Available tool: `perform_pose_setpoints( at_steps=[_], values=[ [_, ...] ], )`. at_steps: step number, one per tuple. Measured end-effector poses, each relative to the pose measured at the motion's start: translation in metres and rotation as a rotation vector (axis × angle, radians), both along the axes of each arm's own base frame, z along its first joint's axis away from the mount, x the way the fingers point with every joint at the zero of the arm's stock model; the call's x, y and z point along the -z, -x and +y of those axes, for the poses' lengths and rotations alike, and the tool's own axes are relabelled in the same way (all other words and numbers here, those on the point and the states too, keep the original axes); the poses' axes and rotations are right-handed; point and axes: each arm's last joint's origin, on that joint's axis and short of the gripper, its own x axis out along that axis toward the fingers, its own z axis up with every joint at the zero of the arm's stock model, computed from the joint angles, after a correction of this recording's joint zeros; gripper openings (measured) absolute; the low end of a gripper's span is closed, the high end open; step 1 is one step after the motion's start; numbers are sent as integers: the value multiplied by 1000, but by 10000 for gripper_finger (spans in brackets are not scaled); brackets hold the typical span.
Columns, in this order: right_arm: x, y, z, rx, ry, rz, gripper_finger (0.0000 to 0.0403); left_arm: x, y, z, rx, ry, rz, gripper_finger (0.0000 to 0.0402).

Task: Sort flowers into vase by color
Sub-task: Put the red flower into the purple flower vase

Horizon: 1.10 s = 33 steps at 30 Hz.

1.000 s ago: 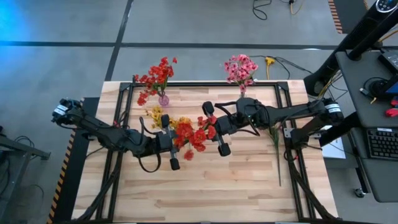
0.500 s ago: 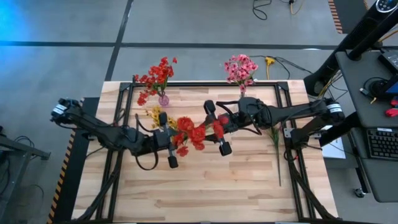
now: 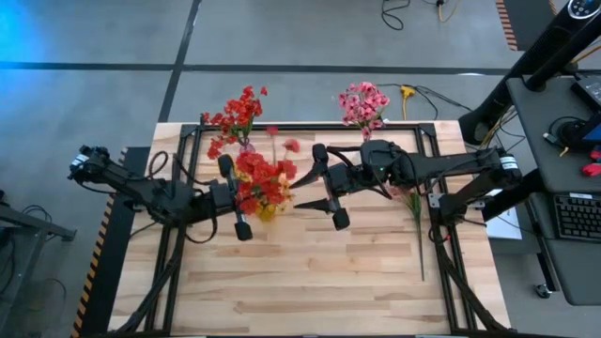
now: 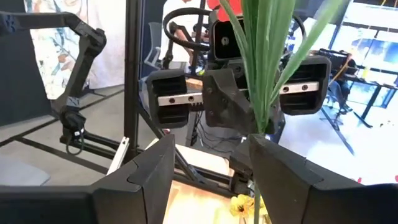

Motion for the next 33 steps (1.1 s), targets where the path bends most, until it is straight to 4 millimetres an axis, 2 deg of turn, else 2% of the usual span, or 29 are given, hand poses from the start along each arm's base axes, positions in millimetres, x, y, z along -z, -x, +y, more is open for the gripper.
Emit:
perform_pose_setpoints(
  at_steps=[6,10,15,20,26,33],
  values=[
    [-4,1,0,6,-3,11,201,-7,15,7,-13,0,3,3],
    [-4,3,-1,22,4,41,201,-11,27,14,-91,-13,23,3],
    [-6,6,-1,22,5,55,201,-20,52,28,-212,-11,23,3],
    [-2,7,-1,23,11,93,201,-28,82,42,-218,12,-11,3],
    [2,7,-2,24,12,133,201,-21,107,56,-360,15,5,3],
    [3,7,-3,26,13,135,201,-4,114,65,-422,1,21,3]
  ],
)
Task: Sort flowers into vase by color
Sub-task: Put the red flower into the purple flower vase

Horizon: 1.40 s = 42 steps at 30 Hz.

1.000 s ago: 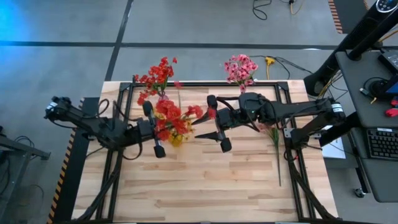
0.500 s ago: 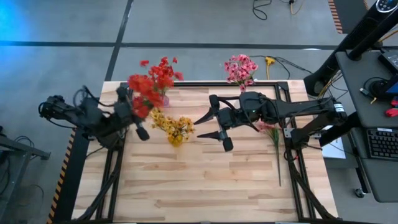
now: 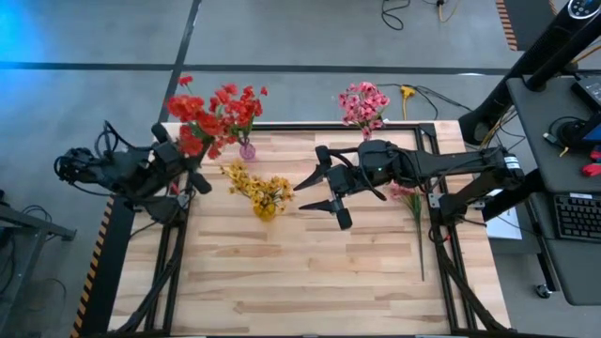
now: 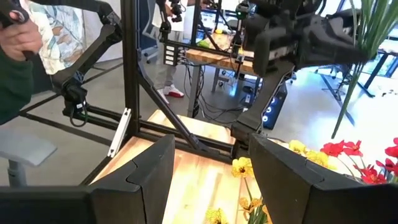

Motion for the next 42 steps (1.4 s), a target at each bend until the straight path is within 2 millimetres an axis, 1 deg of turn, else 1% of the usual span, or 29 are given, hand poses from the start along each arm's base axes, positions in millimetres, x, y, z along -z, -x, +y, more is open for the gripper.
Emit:
perform_pose_setpoints(
  at_steps=[3,6,11,15,18,19,21,23,24,28,32,34,37,42],
  values=[
    [1,0,-1,1,5,1,201,10,0,4,-30,-4,13,3],
    [2,0,-1,3,5,3,201,15,1,8,-51,-15,6,3],
    [2,-1,-2,9,-11,7,201,16,5,15,85,-85,-44,3],
    [1,-1,-2,17,-32,11,201,19,10,24,104,-123,-54,3],
    [2,-1,-3,55,-40,13,201,20,9,26,206,-162,-51,3],
    [2,-1,-4,72,-43,14,201,21,8,28,200,-165,-44,3],
    [2,-2,-5,108,-56,14,201,22,7,33,128,-163,-27,3],
    [3,-5,-5,140,-80,10,201,23,6,37,75,-182,3,3],
    [4,-6,-6,149,-89,12,201,23,6,39,75,-197,17,3],
    [8,-15,-5,156,-140,-4,201,27,2,44,109,-218,61,3],
    [17,-28,-4,159,-183,-10,201,31,0,48,192,-217,90,3],
    [21,-33,-4,159,-192,-10,201,31,0,51,170,-212,100,3],
    [23,-34,-3,161,-202,-2,201,32,-1,57,153,-198,101,3],
    [23,-34,-3,161,-200,-3,201,34,-8,67,206,-142,83,3]
  ],
)
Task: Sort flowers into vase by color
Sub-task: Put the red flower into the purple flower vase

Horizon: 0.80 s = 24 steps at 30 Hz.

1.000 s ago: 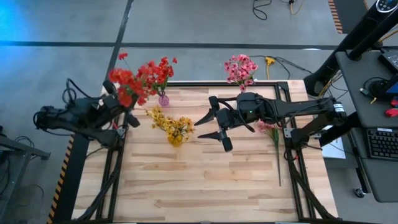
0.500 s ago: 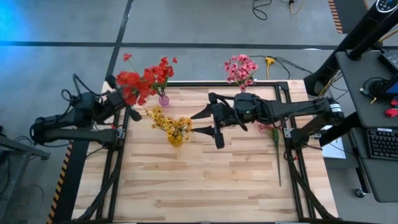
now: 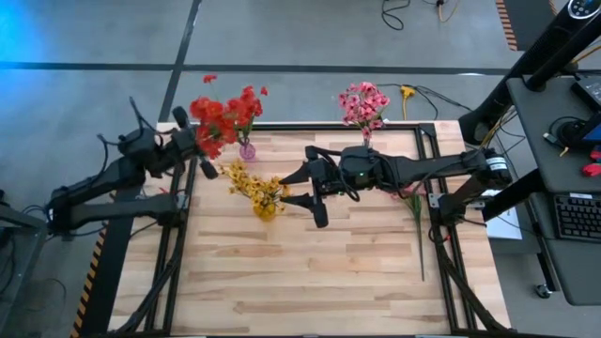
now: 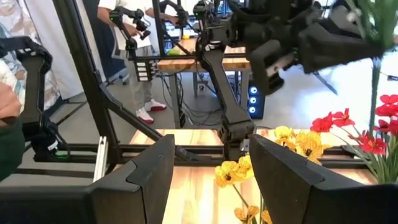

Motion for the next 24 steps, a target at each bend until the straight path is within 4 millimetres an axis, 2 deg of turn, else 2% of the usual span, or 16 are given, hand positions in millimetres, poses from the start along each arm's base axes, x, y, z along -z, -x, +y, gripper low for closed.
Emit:
perform_pose_setpoints(
  at_steps=[7,14,19,24],
  values=[
    [-2,3,0,-3,22,6,201,8,-15,31,-83,76,39,3],
    [5,4,0,-6,42,75,201,8,-21,58,20,148,90,2],
    [7,4,0,-10,67,92,201,14,-21,64,76,177,119,2],
    [8,5,0,-15,97,98,201,21,-15,57,127,182,118,1]
  ],
)
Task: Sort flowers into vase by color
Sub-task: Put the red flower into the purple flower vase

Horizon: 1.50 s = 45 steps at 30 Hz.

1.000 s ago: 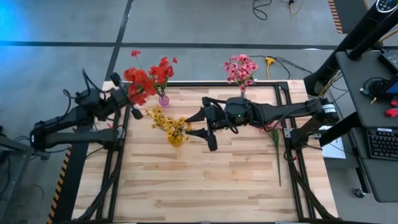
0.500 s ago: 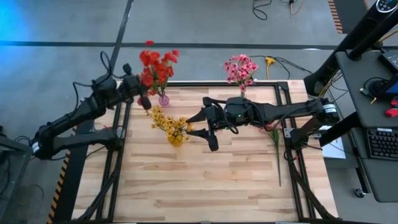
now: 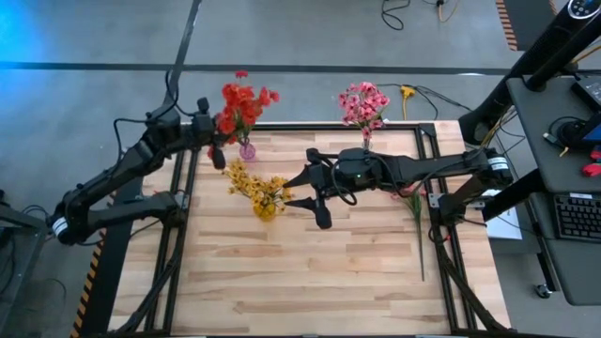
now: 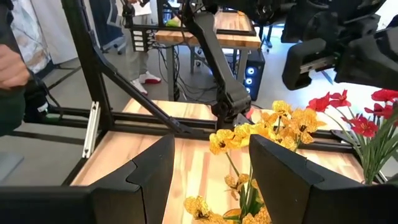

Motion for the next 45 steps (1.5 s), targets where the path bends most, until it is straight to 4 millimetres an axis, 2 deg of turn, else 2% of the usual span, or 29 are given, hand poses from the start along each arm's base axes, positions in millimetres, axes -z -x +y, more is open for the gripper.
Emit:
perform_pose_setpoints(
  at_steps=[7,17,20,33,45],
  values=[
    [1,0,0,-7,33,9,201,11,8,-7,2,-58,-27,1],
    [1,0,0,-9,41,7,201,39,9,-7,-4,-74,-61,1],
    [1,0,-1,-7,41,7,201,44,11,-6,-61,-75,-53,1],
    [0,0,-1,-5,38,-3,201,51,20,-4,-132,-71,-68,1],
    [0,0,-1,-4,37,-8,201,61,16,3,-138,-50,-74,1]
  ],
)
